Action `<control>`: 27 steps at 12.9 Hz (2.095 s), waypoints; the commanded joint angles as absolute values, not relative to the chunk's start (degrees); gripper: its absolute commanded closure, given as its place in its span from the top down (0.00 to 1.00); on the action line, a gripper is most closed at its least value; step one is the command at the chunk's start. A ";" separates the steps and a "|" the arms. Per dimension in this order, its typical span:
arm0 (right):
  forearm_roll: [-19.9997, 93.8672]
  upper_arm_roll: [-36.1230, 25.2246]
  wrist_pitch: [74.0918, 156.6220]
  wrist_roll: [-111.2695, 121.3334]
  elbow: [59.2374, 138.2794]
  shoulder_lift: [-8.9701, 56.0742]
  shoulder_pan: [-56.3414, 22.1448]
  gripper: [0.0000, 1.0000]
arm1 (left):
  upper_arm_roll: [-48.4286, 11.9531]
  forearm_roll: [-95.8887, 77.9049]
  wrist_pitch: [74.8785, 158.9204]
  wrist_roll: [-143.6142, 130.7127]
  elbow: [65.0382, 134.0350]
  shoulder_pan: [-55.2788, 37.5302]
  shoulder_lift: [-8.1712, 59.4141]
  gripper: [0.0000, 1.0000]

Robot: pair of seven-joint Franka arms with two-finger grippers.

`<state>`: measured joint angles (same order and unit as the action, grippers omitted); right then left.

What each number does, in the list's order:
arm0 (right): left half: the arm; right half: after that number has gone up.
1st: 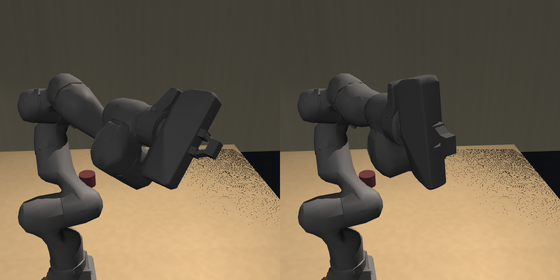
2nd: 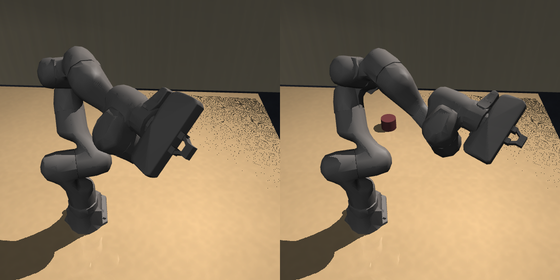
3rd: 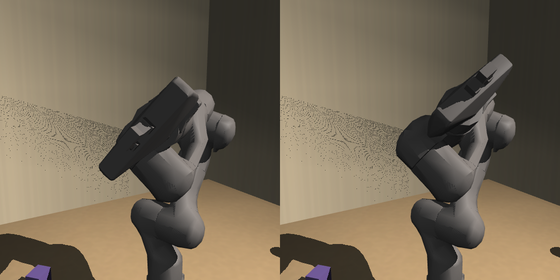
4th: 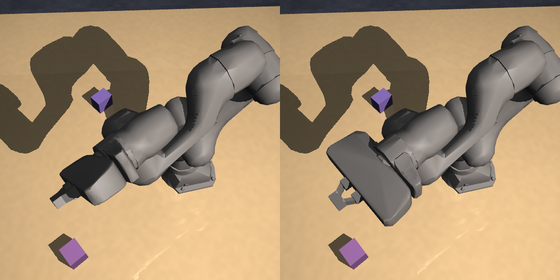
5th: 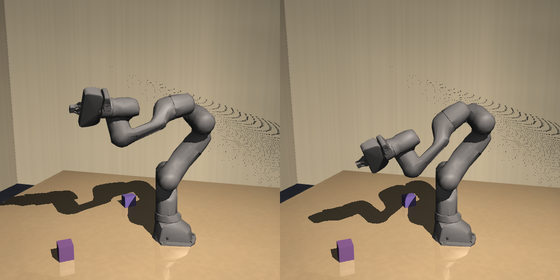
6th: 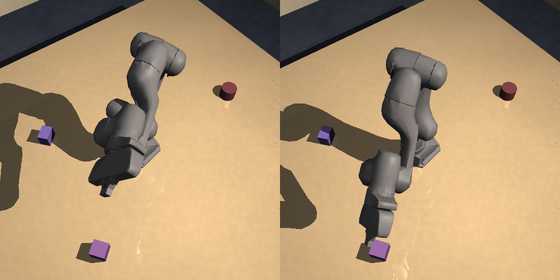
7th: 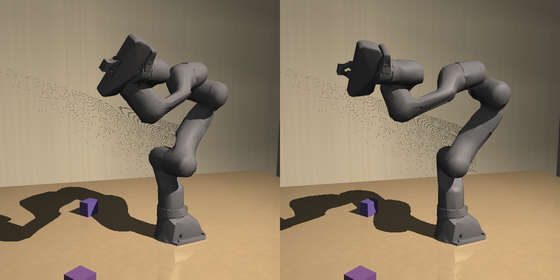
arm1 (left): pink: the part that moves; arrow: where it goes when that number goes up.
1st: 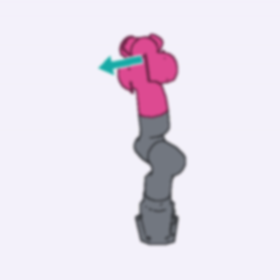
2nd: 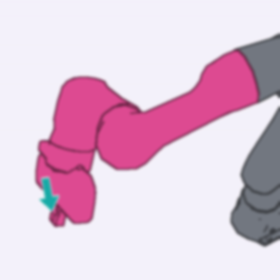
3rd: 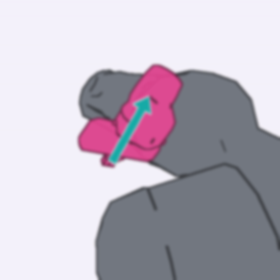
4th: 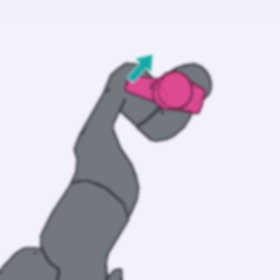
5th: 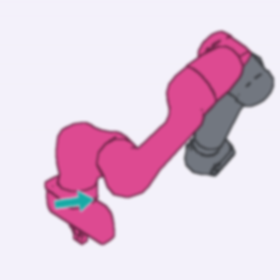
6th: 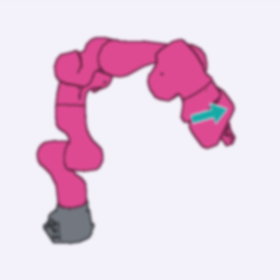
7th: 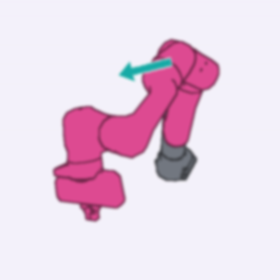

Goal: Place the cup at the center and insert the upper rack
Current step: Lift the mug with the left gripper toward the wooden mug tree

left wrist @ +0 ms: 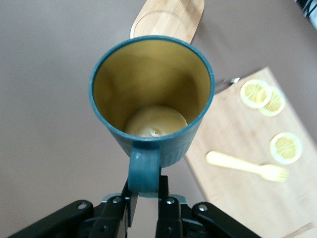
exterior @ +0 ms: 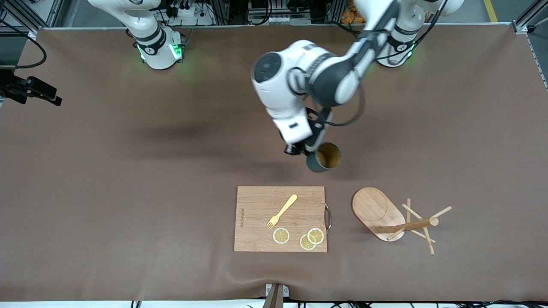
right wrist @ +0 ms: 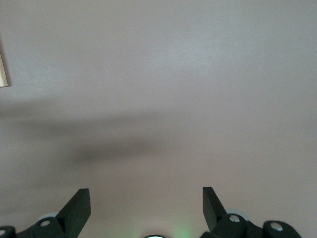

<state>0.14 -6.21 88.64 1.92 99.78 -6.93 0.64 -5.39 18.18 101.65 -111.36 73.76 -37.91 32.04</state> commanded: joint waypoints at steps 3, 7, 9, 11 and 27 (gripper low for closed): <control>-0.44 -5.54 88.95 2.90 99.93 -7.03 1.58 1.00 | -6.33 9.42 104.67 -102.06 75.23 -27.62 26.38 0.00; -0.44 -5.54 89.03 2.90 99.93 -7.03 1.58 1.00 | -6.33 0.21 107.74 -94.24 74.97 -20.85 24.79 0.00; -0.44 -5.54 88.95 2.90 99.93 -7.03 1.58 1.00 | -6.33 -3.59 108.54 -90.19 75.06 -20.13 24.79 0.00; -0.44 -5.54 88.95 2.90 99.93 -7.03 1.67 1.00 | -6.33 -6.22 108.54 -88.34 75.06 -18.47 24.26 0.00; -0.44 -5.54 89.74 3.96 100.63 -7.03 2.55 1.00 | -5.98 -52.98 106.36 -57.04 76.11 -0.62 25.92 0.00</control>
